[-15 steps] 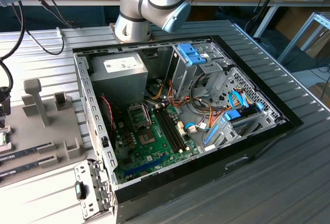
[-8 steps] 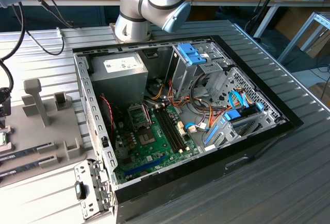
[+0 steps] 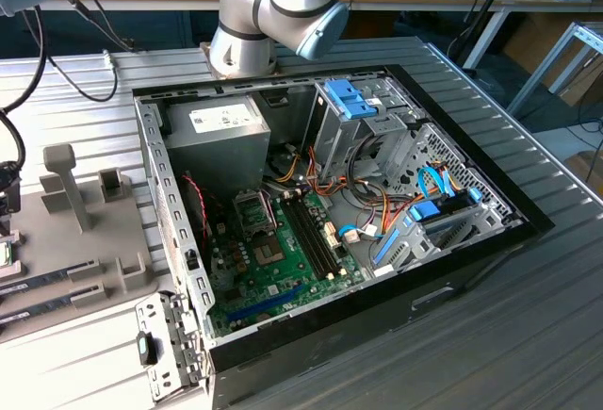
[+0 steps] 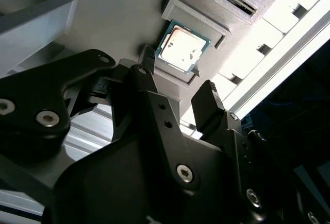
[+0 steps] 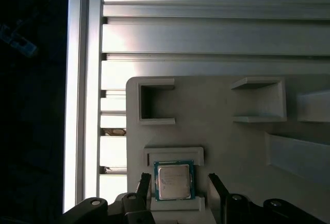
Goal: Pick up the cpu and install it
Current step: 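Pick up the cpu and move it towards the insertion slot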
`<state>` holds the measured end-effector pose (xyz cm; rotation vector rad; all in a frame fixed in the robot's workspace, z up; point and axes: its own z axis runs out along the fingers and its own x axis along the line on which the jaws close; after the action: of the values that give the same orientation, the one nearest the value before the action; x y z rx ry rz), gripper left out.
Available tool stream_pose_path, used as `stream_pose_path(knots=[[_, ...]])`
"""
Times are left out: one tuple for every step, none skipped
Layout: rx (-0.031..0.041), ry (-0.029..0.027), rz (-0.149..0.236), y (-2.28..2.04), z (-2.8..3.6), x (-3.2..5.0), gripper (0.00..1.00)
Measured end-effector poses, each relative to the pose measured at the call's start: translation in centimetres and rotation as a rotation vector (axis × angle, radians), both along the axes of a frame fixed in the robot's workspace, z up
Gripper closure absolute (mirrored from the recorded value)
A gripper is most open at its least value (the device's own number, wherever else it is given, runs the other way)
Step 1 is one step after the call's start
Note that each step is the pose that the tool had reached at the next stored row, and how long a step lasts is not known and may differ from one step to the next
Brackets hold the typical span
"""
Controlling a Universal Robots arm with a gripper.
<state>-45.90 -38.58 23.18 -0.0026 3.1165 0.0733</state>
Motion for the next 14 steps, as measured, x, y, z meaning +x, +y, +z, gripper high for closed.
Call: stream_pose_path(knots=[[0.0000, 0.0000, 0.000, 0.00, -0.01, 0.00, 0.44], [0.0000, 0.0001, 0.000, 0.00, -0.02, 0.00, 0.44], [0.0000, 0.0000, 0.000, -0.01, -0.04, 0.00, 0.44], [0.0000, 0.0000, 0.000, -0.02, -0.06, 0.00, 0.44], [0.0000, 0.0000, 0.000, -0.03, -0.09, 0.00, 0.44], [0.0000, 0.0000, 0.000, -0.04, -0.11, 0.00, 0.44], [0.0000, 0.0000, 0.000, -0.05, -0.12, 0.00, 0.44], [0.0000, 0.0000, 0.000, -0.07, -0.14, 0.00, 0.44], [0.0000, 0.0000, 0.000, -0.09, -0.17, 0.00, 0.44], [0.0000, 0.0000, 0.000, -0.09, -0.18, 0.00, 0.44], [0.0000, 0.0001, 0.000, -0.10, -0.19, 0.00, 0.44], [-0.0001, 0.0000, 0.000, -0.11, -0.20, 0.00, 0.44], [0.0000, 0.0000, 0.000, -0.12, -0.23, 0.00, 0.44], [0.0000, 0.0000, 0.000, -0.13, -0.24, 0.00, 0.44]])
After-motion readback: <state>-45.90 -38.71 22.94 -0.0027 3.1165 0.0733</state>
